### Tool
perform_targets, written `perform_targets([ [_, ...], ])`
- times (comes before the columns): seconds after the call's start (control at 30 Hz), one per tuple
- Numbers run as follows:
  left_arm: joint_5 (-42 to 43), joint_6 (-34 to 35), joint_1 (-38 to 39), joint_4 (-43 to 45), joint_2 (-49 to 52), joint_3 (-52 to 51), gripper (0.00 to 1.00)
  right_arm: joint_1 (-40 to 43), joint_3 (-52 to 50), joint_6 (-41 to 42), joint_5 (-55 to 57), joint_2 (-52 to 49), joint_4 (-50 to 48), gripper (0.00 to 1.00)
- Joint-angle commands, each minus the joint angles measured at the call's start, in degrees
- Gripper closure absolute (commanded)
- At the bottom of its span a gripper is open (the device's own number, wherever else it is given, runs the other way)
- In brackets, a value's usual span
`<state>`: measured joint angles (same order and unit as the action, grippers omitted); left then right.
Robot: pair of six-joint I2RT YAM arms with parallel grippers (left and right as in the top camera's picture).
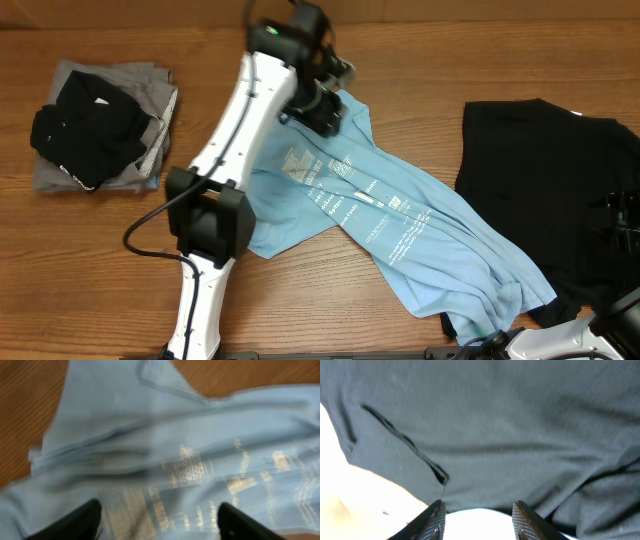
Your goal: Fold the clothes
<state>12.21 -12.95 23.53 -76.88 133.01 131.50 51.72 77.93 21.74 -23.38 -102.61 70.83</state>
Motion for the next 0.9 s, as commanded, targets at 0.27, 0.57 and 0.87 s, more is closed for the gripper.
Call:
perform_targets([
  [0.27, -6.1, 2.2, -4.7, 22.9, 0.8, -17.4, 0.02, -0.9, 0.8, -4.7, -2.4, 0.3, 2.8, 0.52],
  [0.57, -5.2, 2.3, -5.2, 32.1, 0.8, -25.9, 0.13, -4.0, 0.8, -7.0, -2.4, 0.3, 3.3, 0.52],
  [0.87, -13.2, 5.5, -8.7, 24.1, -0.1, -19.4, 0.96, -8.5, -0.8, -4.6, 4.8, 0.3, 3.3, 0.51],
])
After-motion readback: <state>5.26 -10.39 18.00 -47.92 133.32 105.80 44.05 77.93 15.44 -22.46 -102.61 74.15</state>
